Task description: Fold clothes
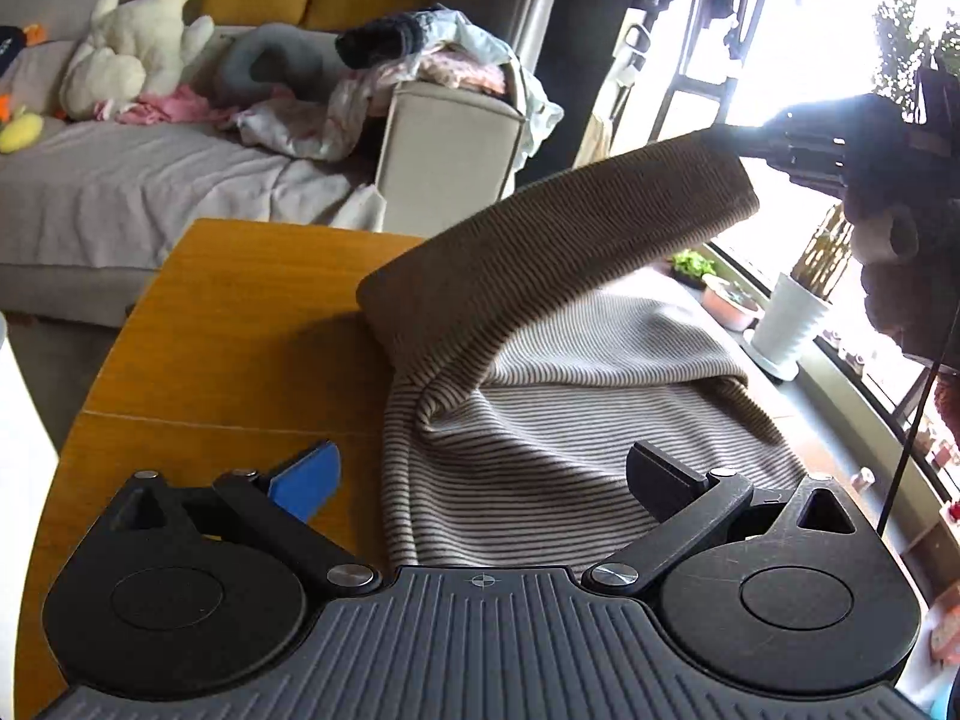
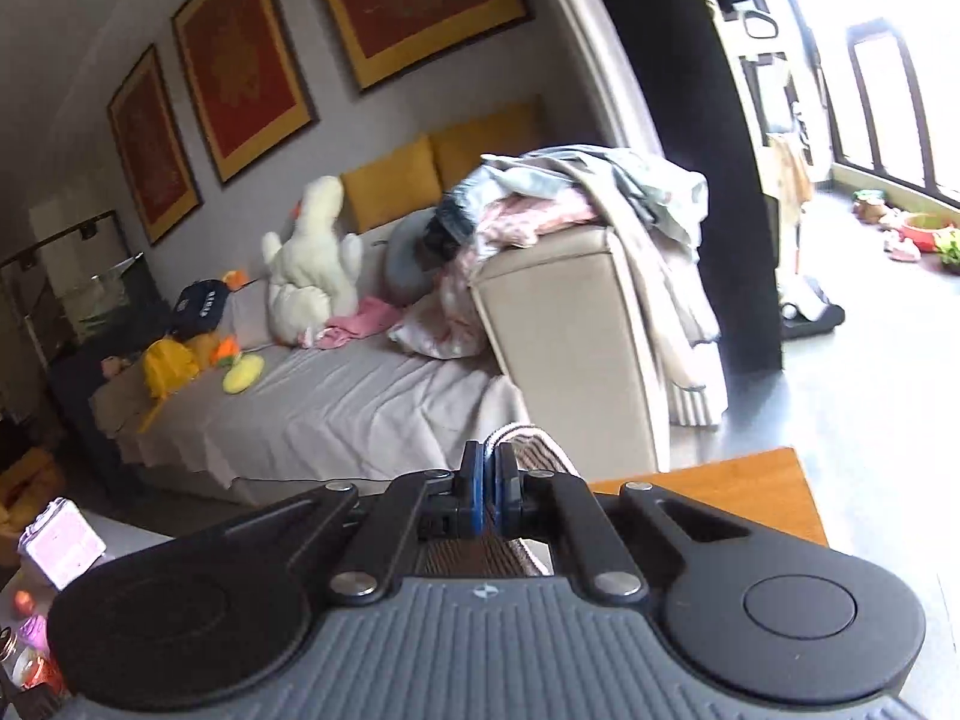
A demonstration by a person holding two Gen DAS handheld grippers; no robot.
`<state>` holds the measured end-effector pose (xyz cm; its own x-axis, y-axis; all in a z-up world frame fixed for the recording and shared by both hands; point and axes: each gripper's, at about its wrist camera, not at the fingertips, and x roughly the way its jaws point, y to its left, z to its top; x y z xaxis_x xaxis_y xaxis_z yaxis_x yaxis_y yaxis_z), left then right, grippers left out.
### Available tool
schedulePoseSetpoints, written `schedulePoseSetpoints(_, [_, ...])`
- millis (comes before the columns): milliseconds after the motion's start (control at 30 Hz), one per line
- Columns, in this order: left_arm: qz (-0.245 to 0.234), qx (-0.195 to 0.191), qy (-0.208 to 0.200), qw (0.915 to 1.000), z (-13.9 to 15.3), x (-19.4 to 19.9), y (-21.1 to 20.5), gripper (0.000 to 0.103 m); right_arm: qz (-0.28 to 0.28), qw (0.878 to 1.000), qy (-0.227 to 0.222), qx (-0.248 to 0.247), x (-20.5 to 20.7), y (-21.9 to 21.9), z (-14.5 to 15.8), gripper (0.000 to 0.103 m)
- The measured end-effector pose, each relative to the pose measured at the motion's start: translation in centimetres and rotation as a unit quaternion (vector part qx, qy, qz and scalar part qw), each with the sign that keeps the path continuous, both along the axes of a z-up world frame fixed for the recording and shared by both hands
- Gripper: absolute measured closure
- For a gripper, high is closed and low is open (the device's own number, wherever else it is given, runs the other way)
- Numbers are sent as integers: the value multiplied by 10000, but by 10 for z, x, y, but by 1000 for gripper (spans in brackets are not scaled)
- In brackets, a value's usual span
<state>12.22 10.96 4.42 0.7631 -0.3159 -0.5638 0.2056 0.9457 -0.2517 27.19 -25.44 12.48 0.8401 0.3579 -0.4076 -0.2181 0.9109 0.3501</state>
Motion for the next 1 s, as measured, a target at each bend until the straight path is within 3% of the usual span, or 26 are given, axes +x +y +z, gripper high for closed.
schedulePoseSetpoints(233, [-292, 252, -80, 9992, 4, 18, -31, 0, -421, 9943, 969, 136, 16, -40, -82, 100])
schedulePoseSetpoints(367, [-485, 322, -201, 9981, 5, 42, -54, 0, -559, 9907, 1244, -29, 18, -41, -119, 96])
schedulePoseSetpoints(433, [-554, 301, -243, 9977, 1, 60, -65, 0, -663, 9912, 1129, -191, 12, -38, -125, 83])
schedulePoseSetpoints(500, [-570, 327, -281, 9974, -7, 78, -74, 0, -861, 9904, 1028, -348, 2, -36, -125, 62])
schedulePoseSetpoints(567, [-489, 433, -261, 9975, -19, 97, -82, 0, -1017, 9897, 871, -507, -9, -35, -122, 48])
schedulePoseSetpoints(700, [-313, 707, -178, 9968, -41, 119, -89, 0, -965, 9924, 46, -766, -35, -27, -98, 6])
schedulePoseSetpoints(767, [-342, 788, -278, 9959, -44, 116, -90, 0, -789, 9945, -385, -576, -45, -20, -83, 0])
schedulePoseSetpoints(867, [-339, 704, -261, 9966, -44, 115, -87, 0, -309, 9979, -566, 87, -48, -10, -77, 0])
schedulePoseSetpoints(933, [-339, 687, -259, 9967, -44, 115, -86, 0, 103, 9980, -259, 559, -36, -1, -89, 0])
schedulePoseSetpoints(1000, [-342, 723, -261, 9965, -44, 114, -86, 0, 79, 9974, 205, 686, -23, 5, -114, 0])
